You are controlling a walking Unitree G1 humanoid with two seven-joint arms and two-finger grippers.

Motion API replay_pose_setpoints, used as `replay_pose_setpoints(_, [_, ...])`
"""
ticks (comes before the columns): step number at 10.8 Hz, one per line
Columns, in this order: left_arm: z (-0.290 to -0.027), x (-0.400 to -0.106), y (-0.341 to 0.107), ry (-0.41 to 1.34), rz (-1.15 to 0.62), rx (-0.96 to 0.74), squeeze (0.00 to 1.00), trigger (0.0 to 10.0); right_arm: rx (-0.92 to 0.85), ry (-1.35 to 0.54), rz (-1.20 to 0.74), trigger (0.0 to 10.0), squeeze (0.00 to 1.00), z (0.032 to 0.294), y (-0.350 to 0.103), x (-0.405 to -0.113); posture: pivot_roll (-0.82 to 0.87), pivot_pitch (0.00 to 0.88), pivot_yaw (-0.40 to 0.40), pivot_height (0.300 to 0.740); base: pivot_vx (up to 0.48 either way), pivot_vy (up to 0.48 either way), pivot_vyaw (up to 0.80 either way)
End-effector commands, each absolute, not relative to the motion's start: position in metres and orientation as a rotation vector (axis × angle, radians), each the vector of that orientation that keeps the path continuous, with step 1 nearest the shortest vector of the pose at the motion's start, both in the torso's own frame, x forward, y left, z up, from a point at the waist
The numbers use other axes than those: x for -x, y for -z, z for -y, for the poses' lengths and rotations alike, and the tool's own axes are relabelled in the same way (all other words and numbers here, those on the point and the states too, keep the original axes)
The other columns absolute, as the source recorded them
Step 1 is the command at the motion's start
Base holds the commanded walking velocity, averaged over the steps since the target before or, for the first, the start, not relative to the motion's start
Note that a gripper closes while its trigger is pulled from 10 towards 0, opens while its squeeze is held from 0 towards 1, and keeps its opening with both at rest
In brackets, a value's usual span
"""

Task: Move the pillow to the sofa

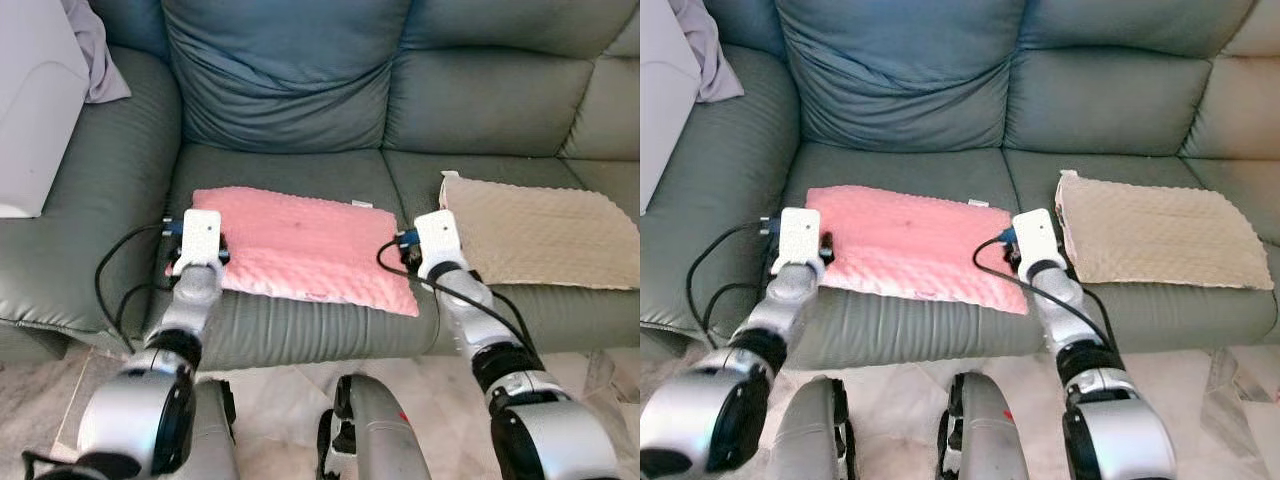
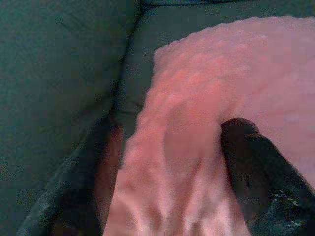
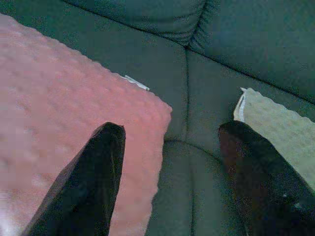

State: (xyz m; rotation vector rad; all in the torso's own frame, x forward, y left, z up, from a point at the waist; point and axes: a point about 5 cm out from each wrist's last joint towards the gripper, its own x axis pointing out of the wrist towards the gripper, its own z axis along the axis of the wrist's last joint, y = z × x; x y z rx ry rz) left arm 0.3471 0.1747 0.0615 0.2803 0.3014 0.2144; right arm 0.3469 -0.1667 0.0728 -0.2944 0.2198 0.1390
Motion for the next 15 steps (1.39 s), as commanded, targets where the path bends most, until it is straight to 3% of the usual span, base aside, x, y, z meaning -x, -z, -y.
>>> replay_pose_setpoints(1, [-0.177,-0.347,-0.068,-0.23,-0.238,-0.329,1.0,10.0,0.292,-0.14,-0.244,10.0,1.0,0.172,-0.067,-0.343,-0.06,0.135,-0.116,0.656,0.0,0.0,0.0])
replay_pose_setpoints(6, [-0.182,-0.34,-0.096,-0.243,0.016,-0.431,1.0,10.0,0.23,-0.185,-0.233,10.0,1.0,0.164,-0.074,-0.349,-0.04,0.093,-0.09,0.656,0.0,0.0,0.0])
replay_pose_setpoints(10, [-0.175,-0.303,-0.119,-0.171,0.149,-0.428,1.0,10.0,0.16,-0.541,-0.382,10.0,1.0,0.135,-0.057,-0.335,-0.01,0.085,-0.067,0.656,0.0,0.0,0.0])
replay_pose_setpoints(11, [-0.176,-0.28,-0.118,-0.129,0.123,-0.444,0.0,10.0,0.144,-0.538,-0.421,10.0,1.0,0.142,-0.051,-0.332,0.0,0.087,-0.066,0.656,0.0,0.0,0.0])
replay_pose_setpoints(12, [-0.183,-0.251,-0.116,-0.102,0.083,-0.467,0.0,10.0,0.085,-0.59,-0.476,10.0,1.0,0.143,-0.045,-0.324,0.02,0.097,-0.063,0.656,0.0,0.0,0.0])
replay_pose_setpoints(15, [-0.187,-0.211,-0.121,-0.055,-0.005,-0.494,0.0,10.0,0.003,-0.8,-0.502,10.0,1.0,0.118,-0.047,-0.301,0.06,0.113,-0.073,0.656,0.0,0.0,0.0])
